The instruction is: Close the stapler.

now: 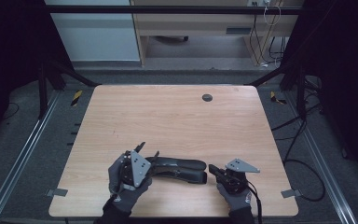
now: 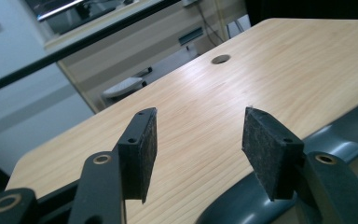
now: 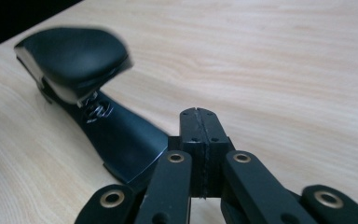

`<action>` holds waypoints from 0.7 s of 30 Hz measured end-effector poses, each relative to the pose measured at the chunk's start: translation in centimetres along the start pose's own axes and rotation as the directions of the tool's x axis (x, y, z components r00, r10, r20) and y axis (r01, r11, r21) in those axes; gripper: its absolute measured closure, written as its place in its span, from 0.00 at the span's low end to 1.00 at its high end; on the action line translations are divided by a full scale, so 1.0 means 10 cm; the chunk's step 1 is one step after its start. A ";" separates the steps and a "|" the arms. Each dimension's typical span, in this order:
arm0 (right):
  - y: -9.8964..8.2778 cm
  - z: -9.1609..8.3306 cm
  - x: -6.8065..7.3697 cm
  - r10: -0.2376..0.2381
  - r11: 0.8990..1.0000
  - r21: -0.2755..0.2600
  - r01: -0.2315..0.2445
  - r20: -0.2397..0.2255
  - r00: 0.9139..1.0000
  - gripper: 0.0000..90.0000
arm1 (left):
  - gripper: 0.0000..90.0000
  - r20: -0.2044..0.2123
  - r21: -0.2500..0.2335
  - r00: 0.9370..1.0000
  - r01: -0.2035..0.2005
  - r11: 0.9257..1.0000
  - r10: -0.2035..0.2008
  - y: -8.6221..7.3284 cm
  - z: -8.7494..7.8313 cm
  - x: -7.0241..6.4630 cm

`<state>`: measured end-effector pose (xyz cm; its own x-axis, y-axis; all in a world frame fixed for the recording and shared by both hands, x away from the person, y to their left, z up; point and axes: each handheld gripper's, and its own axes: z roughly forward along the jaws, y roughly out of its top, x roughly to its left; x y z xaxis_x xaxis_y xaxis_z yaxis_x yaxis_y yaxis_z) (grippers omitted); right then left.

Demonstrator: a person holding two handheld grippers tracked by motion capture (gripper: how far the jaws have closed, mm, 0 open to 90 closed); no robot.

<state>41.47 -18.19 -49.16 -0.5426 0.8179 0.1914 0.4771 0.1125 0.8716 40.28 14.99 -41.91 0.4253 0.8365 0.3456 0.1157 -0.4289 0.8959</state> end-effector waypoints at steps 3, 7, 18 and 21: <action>0.05 -0.07 -0.05 0.005 1.000 -0.025 -0.005 0.005 1.000 1.00 | 0.51 -0.021 0.014 0.998 0.052 0.999 -0.051 -0.10 -0.02 0.17; 0.14 -0.14 -0.10 0.003 0.999 -0.054 -0.003 0.007 1.000 1.00 | 0.52 -0.051 0.036 0.994 0.095 0.995 -0.093 -0.24 -0.05 0.35; 0.49 -0.27 -0.05 -0.042 0.993 -0.108 0.039 -0.022 0.999 1.00 | 0.54 -0.090 0.092 0.977 0.200 0.975 -0.192 -0.60 -0.12 0.66; 0.58 -0.28 0.01 -0.058 0.992 -0.114 0.054 -0.037 0.998 1.00 | 0.55 -0.105 0.099 0.972 0.219 0.971 -0.208 -0.68 -0.14 0.71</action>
<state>42.23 -19.05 -42.86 -0.5944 0.7888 0.1566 0.3652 0.0913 0.9265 41.27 24.30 -45.18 0.2949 0.9387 0.1787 0.2940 -0.2670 0.9178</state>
